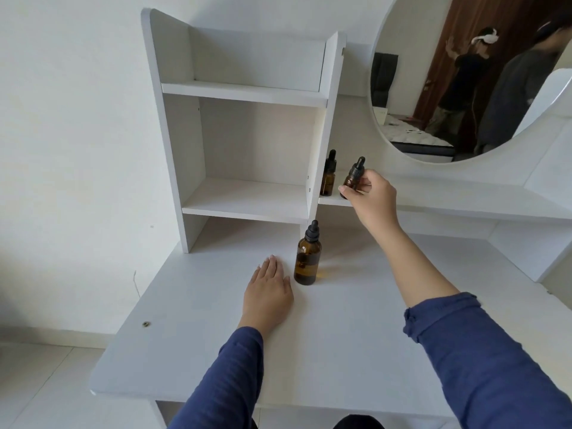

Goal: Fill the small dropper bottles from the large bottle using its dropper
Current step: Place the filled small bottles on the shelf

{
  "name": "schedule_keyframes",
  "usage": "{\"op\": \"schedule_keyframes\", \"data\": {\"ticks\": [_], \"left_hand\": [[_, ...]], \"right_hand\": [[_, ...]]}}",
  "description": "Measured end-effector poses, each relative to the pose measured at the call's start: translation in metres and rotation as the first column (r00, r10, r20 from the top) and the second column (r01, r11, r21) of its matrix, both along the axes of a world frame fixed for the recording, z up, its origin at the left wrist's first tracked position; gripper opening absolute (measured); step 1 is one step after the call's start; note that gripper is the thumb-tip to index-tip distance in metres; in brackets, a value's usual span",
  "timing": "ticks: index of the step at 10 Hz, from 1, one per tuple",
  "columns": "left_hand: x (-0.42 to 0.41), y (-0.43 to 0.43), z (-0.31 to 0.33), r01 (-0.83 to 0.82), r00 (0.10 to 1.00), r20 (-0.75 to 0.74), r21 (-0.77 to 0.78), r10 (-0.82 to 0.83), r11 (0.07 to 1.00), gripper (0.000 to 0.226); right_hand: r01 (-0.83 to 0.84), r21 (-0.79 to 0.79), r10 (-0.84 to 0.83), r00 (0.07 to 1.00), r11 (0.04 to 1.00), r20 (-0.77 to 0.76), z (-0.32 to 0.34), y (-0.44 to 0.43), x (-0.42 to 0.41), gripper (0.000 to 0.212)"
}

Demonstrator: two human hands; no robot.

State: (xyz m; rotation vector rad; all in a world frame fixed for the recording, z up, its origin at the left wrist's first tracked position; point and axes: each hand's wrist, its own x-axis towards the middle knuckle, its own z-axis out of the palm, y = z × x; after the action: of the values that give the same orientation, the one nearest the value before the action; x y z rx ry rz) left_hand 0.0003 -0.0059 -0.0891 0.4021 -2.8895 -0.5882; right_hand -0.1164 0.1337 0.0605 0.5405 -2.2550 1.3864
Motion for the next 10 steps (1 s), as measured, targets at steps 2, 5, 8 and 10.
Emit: {"op": "schedule_keyframes", "data": {"ticks": [2,5,8,10], "left_hand": [[0.000,0.000,0.000,0.001,1.000,-0.008,0.001,-0.001,1.000,0.054],[0.001,0.000,0.000,0.002,1.000,-0.010,-0.002,-0.003,1.000,0.054],[0.001,0.001,0.000,0.008,1.000,-0.004,-0.016,-0.008,1.000,0.054],[-0.001,-0.001,-0.003,0.012,1.000,0.009,-0.031,-0.011,0.999,0.054]], "right_hand": [[-0.006,-0.002,0.006,1.000,1.000,0.028,0.000,-0.009,-0.003,0.019],[-0.023,0.002,0.023,0.998,1.000,0.058,-0.003,-0.012,-0.003,0.030],[0.082,-0.237,-0.115,0.984,0.968,-0.133,-0.015,0.034,0.013,0.031],[0.213,-0.345,-0.263,0.959,0.914,-0.104,-0.053,0.090,0.021,0.032]]}}
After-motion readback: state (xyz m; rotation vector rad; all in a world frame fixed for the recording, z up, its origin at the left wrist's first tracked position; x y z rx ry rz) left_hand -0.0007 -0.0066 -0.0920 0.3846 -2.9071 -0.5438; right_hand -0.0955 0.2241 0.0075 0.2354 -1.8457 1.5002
